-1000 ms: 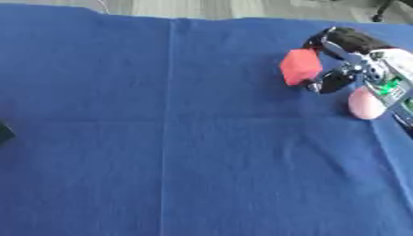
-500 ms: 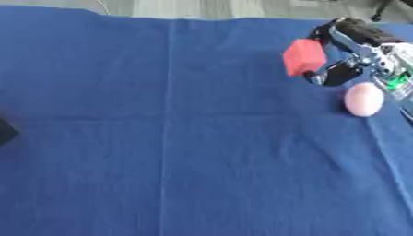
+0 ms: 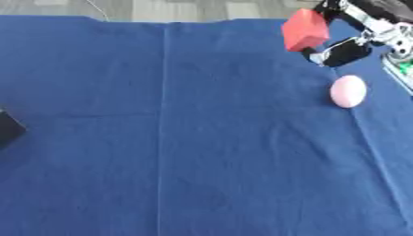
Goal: Pick up the objects with one hand, pass them to the other hand, and then place them into the box on the other side of the table.
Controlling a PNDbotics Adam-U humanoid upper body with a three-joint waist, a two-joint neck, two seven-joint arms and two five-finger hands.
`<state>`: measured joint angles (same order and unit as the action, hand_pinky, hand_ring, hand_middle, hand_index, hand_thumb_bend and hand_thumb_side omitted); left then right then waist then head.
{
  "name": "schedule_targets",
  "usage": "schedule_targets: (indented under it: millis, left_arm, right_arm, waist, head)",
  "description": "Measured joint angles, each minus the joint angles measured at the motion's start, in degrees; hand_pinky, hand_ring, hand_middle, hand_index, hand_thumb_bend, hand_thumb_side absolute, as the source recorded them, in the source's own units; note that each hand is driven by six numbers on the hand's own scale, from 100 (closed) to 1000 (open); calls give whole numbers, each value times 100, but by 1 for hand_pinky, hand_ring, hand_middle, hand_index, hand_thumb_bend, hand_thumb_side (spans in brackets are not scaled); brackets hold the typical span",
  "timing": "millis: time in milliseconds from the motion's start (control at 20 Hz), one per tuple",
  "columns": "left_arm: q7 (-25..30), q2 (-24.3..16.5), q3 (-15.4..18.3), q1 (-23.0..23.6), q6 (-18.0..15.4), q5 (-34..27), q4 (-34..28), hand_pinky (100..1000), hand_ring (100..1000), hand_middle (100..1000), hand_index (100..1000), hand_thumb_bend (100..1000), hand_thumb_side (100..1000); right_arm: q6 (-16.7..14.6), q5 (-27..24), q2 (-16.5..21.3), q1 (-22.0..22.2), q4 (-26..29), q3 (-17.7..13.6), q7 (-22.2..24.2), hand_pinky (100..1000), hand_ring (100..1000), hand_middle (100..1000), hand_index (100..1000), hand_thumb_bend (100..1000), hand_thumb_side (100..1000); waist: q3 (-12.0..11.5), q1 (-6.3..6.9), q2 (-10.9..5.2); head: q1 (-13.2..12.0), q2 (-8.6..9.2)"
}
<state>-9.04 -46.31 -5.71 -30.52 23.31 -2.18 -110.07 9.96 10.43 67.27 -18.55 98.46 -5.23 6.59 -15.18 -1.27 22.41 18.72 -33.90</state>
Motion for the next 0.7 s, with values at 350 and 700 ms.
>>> schedule_targets:
  millis: [350,700]
  left_arm:
    - [-47,-3,26,173,-18,-33,36,834,654,645,756,304,503]
    - [-62,-26,28,180,-21,-54,71,833,654,646,756,311,492]
  right_arm:
    - [276,-277,-214,66,548,141,-120,814,709,499,584,263,100]
    - [586,-977,-893,-206,726,242,-432,753,702,502,599,107,100]
  waist:
    - [236,119,-341]
    - [334,124,-602]
  head:
    - [-218,-191]
    - [-445,-286]
